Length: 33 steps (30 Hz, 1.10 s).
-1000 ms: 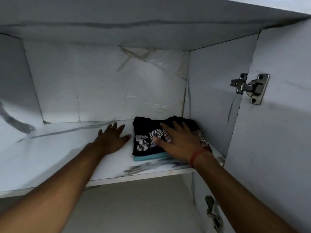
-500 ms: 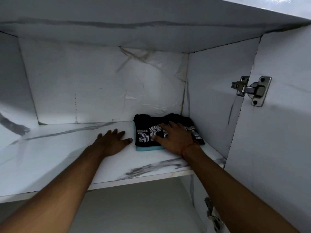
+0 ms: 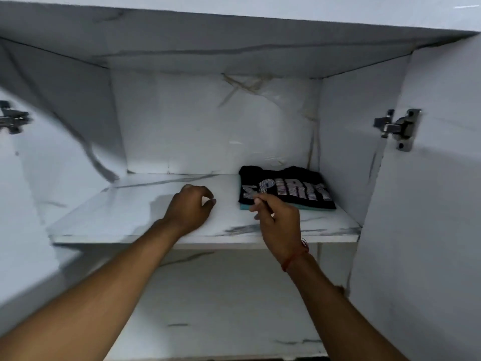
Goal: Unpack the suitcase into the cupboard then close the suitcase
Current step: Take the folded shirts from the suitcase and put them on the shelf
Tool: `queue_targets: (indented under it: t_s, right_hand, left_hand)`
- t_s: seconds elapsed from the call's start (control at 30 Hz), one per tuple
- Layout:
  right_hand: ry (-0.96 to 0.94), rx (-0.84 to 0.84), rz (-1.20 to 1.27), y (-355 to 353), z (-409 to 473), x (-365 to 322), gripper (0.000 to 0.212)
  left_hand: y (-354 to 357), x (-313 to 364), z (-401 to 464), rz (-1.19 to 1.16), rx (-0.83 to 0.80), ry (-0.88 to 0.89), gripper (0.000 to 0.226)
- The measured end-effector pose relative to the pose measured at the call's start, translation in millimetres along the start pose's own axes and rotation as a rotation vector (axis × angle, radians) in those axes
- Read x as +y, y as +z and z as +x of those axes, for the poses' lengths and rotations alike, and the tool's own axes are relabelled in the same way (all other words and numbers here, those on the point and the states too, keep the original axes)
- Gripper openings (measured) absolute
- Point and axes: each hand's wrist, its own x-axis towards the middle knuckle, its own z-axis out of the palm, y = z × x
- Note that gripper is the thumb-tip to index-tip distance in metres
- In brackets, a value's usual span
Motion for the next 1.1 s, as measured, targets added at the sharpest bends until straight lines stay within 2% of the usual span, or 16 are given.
queue_targets:
  t_s: [0.1, 0.2, 0.3, 0.4, 0.5, 0.6, 0.7, 0.77, 0.83, 0.9, 1.1]
  right_hand:
    - [0.193, -0.059, 0.228, 21.0, -22.4, -24.7, 0.013]
    - [0.319, -0.188, 0.384, 40.9, -52.8, -53.0, 0.022]
    - [0.381, -0.288, 0.497, 62.1, -92.8, -87.0, 0.035]
    - [0.39, -0.49, 0.601, 80.7, -145.7, -137.5, 0.038]
    - [0.374, -0.697, 0.671, 95.5, -202.0, -194.2, 0.035]
    - [0.324, -0.929, 0.714, 103.2, -272.5, -260.6, 0.031]
    - [0.245, -1.132, 0.767, 93.4, -359.8, -335.4, 0.027]
    - [0.156, -1.233, 0.791, 79.7, -417.6, -381.7, 0.029]
    - [0.082, -1.356, 0.809, 58.5, -482.9, -432.6, 0.03]
    - [0.043, -1.462, 0.839, 32.4, -549.1, -481.5, 0.032]
    - [-0.063, -1.696, 0.918, -55.5, -727.9, -614.7, 0.034]
  left_hand:
    - [-38.0, 0.4, -51.7, -0.101, 0.139, 0.063, 0.009]
    - [-78.7, 5.0, -119.9, -0.279, 0.254, -0.061, 0.019]
    - [-115.1, 7.3, -198.4, -0.295, 0.441, -0.178, 0.025]
    - [-151.0, 16.0, -294.8, -0.145, 0.615, -0.27, 0.013]
    - [-187.2, 36.8, -392.5, 0.098, 0.672, -0.304, 0.013]
    - [-226.5, 63.7, -496.5, 0.376, 0.731, -0.414, 0.008]
    - [-263.2, 105.7, -608.1, 0.536, 0.761, -0.695, 0.007]
    - [-285.8, 138.7, -677.3, 0.627, 0.779, -0.953, 0.004]
    - [-311.2, 181.6, -750.6, 0.611, 0.818, -1.322, 0.019]
    - [-336.4, 226.5, -824.5, 0.548, 0.887, -1.578, 0.035]
    - [-399.9, 348.3, -1025.9, 0.368, 1.047, -2.012, 0.037]
